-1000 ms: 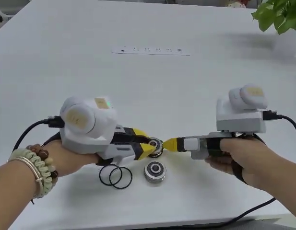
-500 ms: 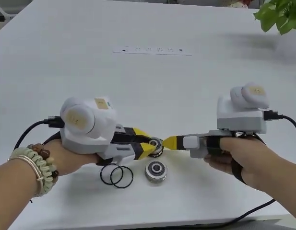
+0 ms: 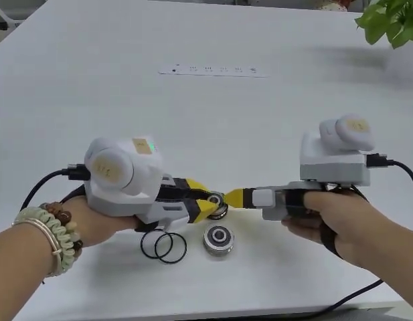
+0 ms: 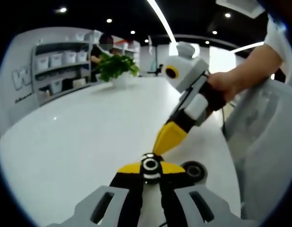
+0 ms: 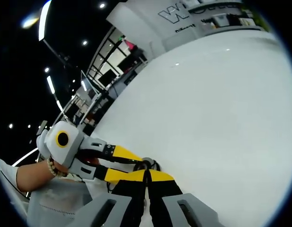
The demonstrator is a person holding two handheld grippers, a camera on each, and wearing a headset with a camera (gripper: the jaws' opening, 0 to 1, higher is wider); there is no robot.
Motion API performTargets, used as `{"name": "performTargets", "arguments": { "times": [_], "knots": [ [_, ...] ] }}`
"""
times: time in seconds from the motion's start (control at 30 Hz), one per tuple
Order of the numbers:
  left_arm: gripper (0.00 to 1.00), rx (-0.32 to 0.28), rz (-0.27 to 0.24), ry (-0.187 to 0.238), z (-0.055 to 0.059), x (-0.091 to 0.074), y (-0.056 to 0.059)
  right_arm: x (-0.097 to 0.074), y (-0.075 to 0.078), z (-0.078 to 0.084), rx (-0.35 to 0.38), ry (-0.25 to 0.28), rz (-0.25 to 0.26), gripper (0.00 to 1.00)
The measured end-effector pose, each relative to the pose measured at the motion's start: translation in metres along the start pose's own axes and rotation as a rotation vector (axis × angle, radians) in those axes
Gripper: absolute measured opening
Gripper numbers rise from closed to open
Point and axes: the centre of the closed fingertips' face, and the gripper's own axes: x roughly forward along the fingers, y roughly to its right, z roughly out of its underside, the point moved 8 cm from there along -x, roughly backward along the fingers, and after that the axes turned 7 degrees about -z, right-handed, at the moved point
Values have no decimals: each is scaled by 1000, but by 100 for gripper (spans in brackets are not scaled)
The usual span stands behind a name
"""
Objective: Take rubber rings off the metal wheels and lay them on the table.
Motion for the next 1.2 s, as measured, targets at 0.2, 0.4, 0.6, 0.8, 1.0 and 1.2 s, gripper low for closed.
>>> {"name": "performTargets", "arguments": {
  "times": [0.2, 0.4, 0.6, 0.8, 1.0, 1.2],
  "knots": [
    [13, 0, -2, 1, 1, 0, -1, 4, -7, -2, 6, 10, -36, 0],
    [13, 0, -7, 7, 1, 1, -2, 9, -22, -8, -41, 34, -97, 0],
    [13, -8, -12, 5, 1, 1, -1, -1, -9, -9, 10, 63, -44, 0],
    [14, -31, -16, -8, -1, 1, -1, -1, -1, -4, 42, 36, 12, 0],
    [15, -66, -11, -44, -5, 1, -1, 0, -2, -4, 34, 33, 14, 0],
    [16, -23, -20, -63, -13, -2, -3, -1, -4, -7, 37, 52, 11, 0]
  ]
}}
